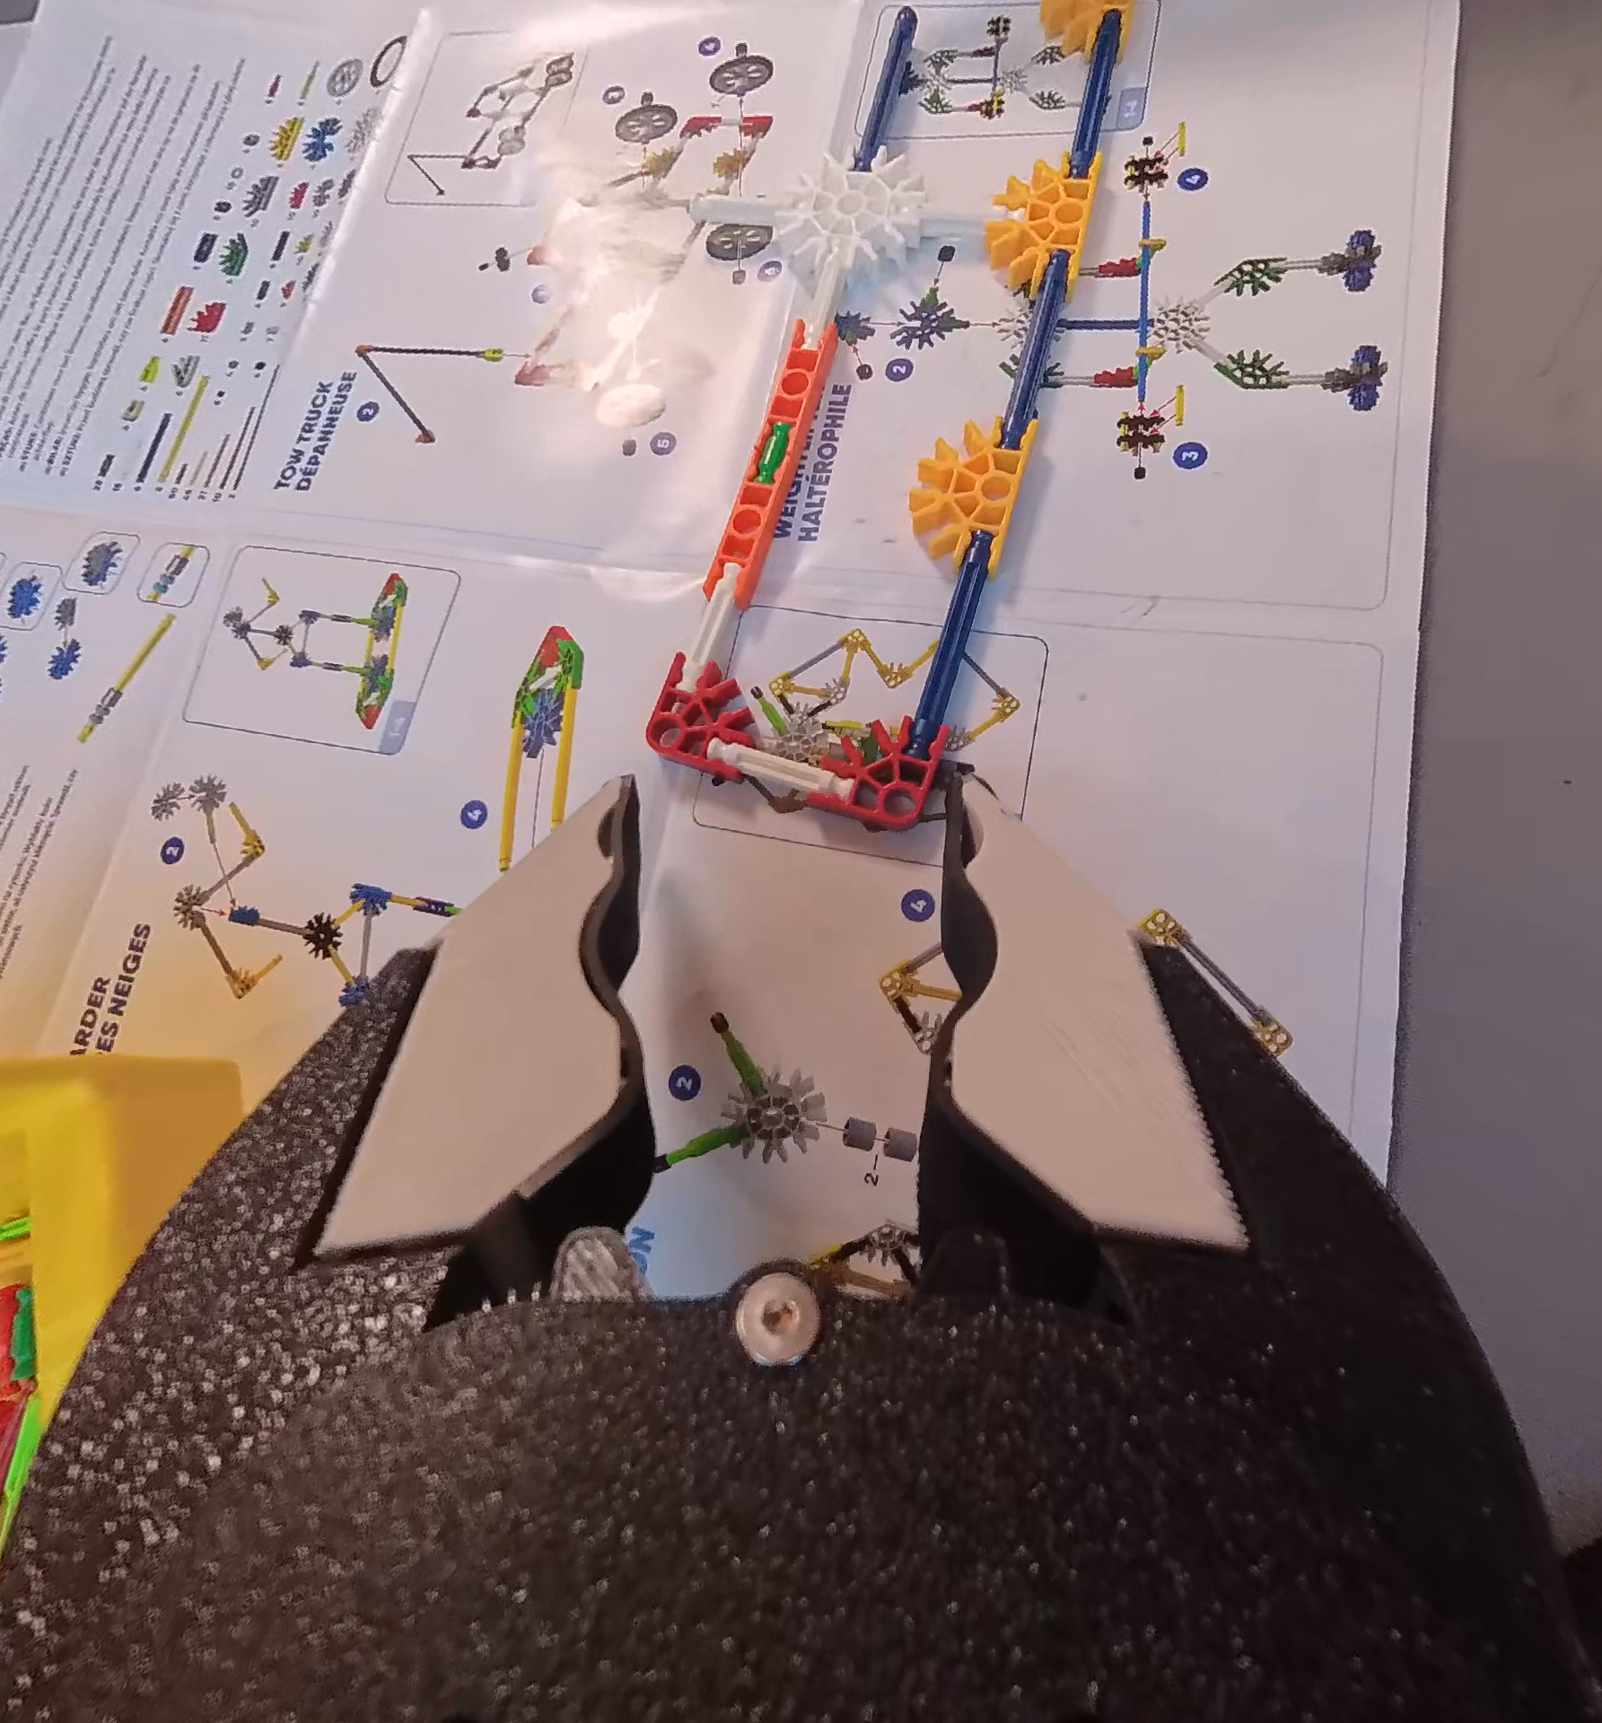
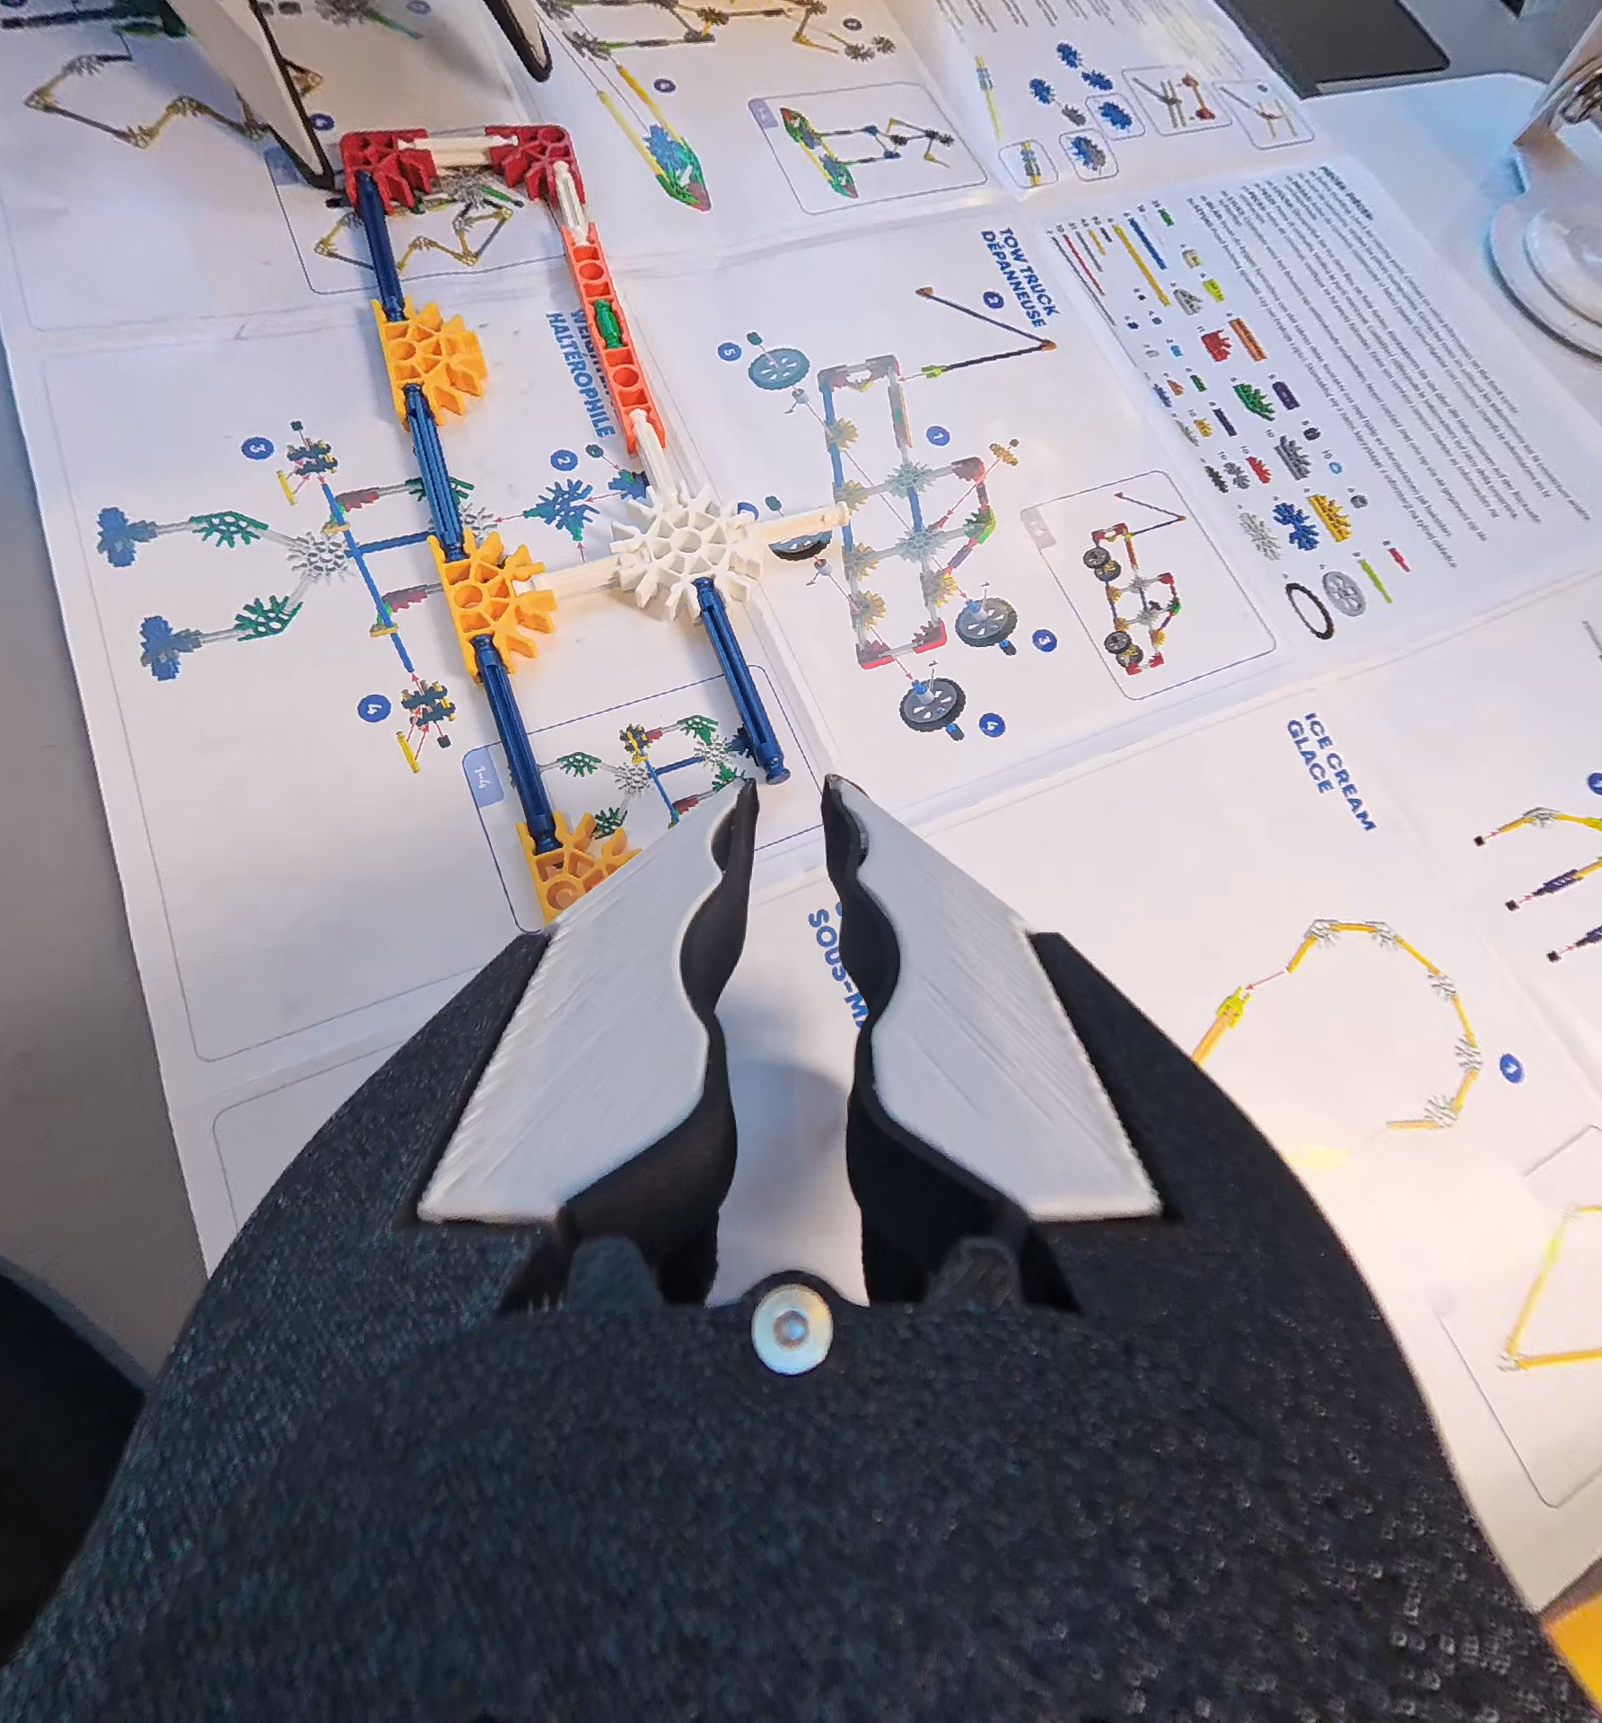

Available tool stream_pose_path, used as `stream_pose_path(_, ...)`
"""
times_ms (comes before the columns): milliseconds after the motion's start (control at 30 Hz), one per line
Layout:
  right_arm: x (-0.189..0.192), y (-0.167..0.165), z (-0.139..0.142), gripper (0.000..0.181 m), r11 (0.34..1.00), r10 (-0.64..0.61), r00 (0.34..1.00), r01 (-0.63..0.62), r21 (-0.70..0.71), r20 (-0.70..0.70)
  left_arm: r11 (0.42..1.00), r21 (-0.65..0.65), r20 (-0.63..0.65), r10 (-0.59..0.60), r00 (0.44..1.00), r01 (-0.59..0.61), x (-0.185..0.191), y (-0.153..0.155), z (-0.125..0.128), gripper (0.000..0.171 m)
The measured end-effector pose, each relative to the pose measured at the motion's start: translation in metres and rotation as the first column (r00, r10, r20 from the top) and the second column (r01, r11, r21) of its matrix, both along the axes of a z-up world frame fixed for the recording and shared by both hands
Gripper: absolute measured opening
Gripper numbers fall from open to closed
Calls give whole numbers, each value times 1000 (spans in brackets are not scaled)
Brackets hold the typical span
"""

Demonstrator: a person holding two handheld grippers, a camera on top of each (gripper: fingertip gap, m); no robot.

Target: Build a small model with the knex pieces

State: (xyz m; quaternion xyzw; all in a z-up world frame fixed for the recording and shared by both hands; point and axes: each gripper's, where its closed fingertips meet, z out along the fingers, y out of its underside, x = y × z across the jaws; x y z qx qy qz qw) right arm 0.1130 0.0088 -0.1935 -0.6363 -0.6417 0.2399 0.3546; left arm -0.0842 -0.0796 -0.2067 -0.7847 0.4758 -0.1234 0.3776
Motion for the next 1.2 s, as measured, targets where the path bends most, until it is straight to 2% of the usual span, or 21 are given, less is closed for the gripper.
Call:
stream_pose_path(367, -2, -2, -2, 13, 1000, 12, 1000, -12, -9, 5, 999, 10, -28, -38, 999, 38, 6, 6, 1, 70)
stream_pose_path(500, -2, -5, -3, 13, 1000, 26, 1000, -26, -9, 12, 997, -44, 9, -60, 998, 60, 10, 11, -2, 75)
stream_pose_path(600, -1, -5, 0, 13, 1000, 25, 1000, -25, -4, 7, 993, -85, 31, -79, 996, 81, 14, 7, -4, 66)
stream_pose_path(767, 0, 1, 9, 13, 999, 0, 1000, 0, 37, -15, 996, -87, -18, -34, 999, 33, 14, 4, -4, 65)
stream_pose_path(933, 0, 9, 26, 13, 997, -38, 995, 44, 58, -95, 997, -80, -51, -24, 998, 20, 15, -6, -3, 65)
stream_pose_path(1067, -2, 9, 24, 13, 998, -39, 994, 44, 49, -100, 997, -77, -56, -27, 998, 23, 15, -11, -2, 64)
stream_pose_path(1133, -4, 8, 22, 13, 998, -36, 995, 41, 55, -91, 998, -63, -51, -36, 998, 32, 15, -12, 0, 48)
stream_pose_path(1200, -6, 8, 20, 13, 998, -34, 995, 39, 54, -91, 998, -59, -47, -37, 998, 34, 14, -13, 2, 52)
